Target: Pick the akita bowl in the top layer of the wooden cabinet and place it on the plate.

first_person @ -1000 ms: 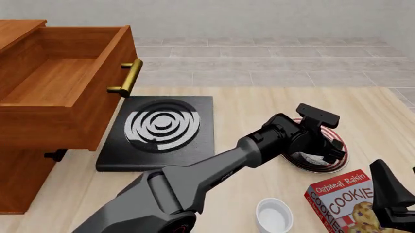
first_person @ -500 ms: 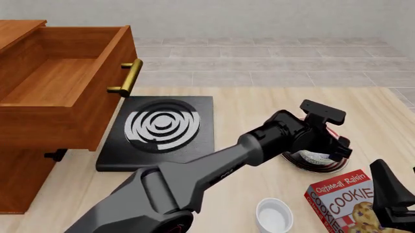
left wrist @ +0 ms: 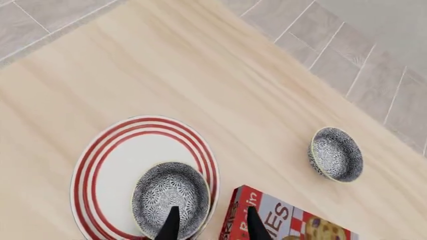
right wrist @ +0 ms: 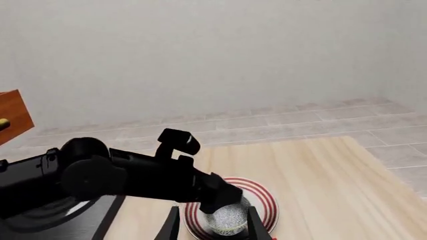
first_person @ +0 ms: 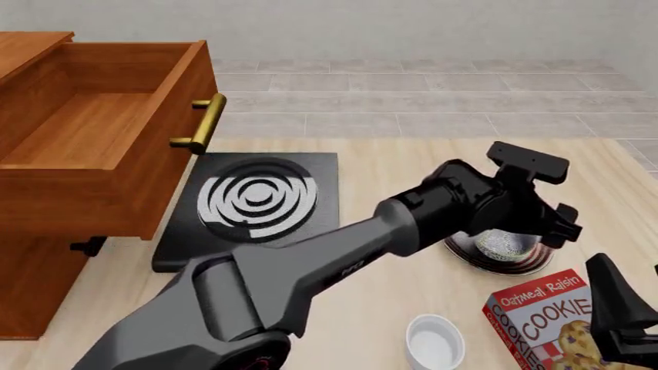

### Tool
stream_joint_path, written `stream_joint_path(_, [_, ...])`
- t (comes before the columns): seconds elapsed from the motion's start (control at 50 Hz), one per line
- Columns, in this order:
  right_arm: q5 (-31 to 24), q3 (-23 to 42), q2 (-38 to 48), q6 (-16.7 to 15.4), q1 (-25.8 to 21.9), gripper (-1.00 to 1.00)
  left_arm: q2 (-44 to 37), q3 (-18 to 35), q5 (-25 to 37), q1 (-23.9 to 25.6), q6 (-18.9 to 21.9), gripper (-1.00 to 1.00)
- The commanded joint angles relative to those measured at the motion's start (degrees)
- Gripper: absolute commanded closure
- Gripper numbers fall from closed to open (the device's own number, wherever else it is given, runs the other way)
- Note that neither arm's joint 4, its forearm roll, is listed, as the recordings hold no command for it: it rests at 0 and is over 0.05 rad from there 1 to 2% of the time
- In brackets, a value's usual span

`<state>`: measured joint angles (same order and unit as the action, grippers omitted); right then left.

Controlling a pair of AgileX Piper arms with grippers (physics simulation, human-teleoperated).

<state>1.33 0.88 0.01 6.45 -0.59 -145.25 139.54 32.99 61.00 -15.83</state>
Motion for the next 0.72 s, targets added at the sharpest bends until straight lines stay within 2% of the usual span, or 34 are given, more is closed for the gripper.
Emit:
stream_joint_path(0.02, [-0.01,0.13,0.0,-0.55,-0.18,-1.0,4.31,-4.24,-1.52,0.71,-0.64,-1.0])
stream_joint_path(0.28, [-0.15,0.4,0.01,-0.81,-0.27,-1.0,8.78,-8.92,-3.32,2.05,-2.03,-1.0])
stream_joint_path(0.72, [-0.24,0.82,0.02,-1.52,-0.62,-1.0,14.35,-12.56,-3.46,1.9,-2.39,-1.0])
